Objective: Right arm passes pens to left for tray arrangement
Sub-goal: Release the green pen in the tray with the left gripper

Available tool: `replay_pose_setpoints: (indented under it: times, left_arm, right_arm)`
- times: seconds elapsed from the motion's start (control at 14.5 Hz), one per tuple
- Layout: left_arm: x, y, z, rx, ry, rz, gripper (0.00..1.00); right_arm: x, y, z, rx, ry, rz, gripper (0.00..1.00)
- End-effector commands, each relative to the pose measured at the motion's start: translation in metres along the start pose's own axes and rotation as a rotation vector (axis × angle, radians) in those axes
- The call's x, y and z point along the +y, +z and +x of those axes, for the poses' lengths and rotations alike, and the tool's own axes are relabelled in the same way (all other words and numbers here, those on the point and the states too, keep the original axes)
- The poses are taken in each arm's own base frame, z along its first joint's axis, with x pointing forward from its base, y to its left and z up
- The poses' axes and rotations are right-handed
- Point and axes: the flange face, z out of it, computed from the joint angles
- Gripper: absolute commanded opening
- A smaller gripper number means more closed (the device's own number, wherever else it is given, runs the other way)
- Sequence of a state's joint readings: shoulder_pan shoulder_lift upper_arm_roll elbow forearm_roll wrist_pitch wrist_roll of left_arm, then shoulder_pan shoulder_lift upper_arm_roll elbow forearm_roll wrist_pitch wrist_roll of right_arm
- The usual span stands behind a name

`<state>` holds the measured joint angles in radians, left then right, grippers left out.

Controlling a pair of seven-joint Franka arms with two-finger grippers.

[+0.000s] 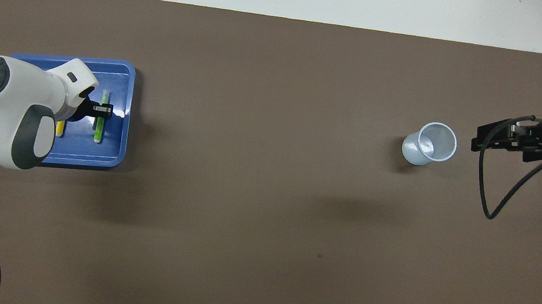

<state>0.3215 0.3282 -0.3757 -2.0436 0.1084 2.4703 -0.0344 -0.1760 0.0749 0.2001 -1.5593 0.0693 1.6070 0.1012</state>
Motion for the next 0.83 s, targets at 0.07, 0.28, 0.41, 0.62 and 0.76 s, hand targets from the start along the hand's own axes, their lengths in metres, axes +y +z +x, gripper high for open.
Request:
replay_pose_setpoints:
  times: [0.07,0.28,0.41,0.62,0.76]
  left_arm:
    - [-0.004,0.004,-0.006,0.011,-0.007,0.014,0.31]
    - [-0.007,0.001,-0.004,0.008,-0.014,0.016,0.37]
    - [-0.007,-0.002,-0.003,0.007,-0.011,0.018,0.73]
    - [-0.006,-0.015,0.002,0.015,-0.006,0.025,1.00]
    - [-0.007,-0.026,0.007,0.038,0.000,0.031,1.00]
  right_arm:
    - [0.001,-0.001,-0.006,0.005,-0.008,-0.012,1.00]
    - [0.002,-0.001,-0.006,0.007,-0.007,-0.011,1.00]
    - [0.002,-0.001,-0.006,0.007,-0.005,-0.011,1.00]
    - [0.002,-0.001,-0.006,0.007,-0.007,-0.011,1.00]
    - [0.002,-0.001,-0.006,0.005,-0.007,-0.012,1.00]
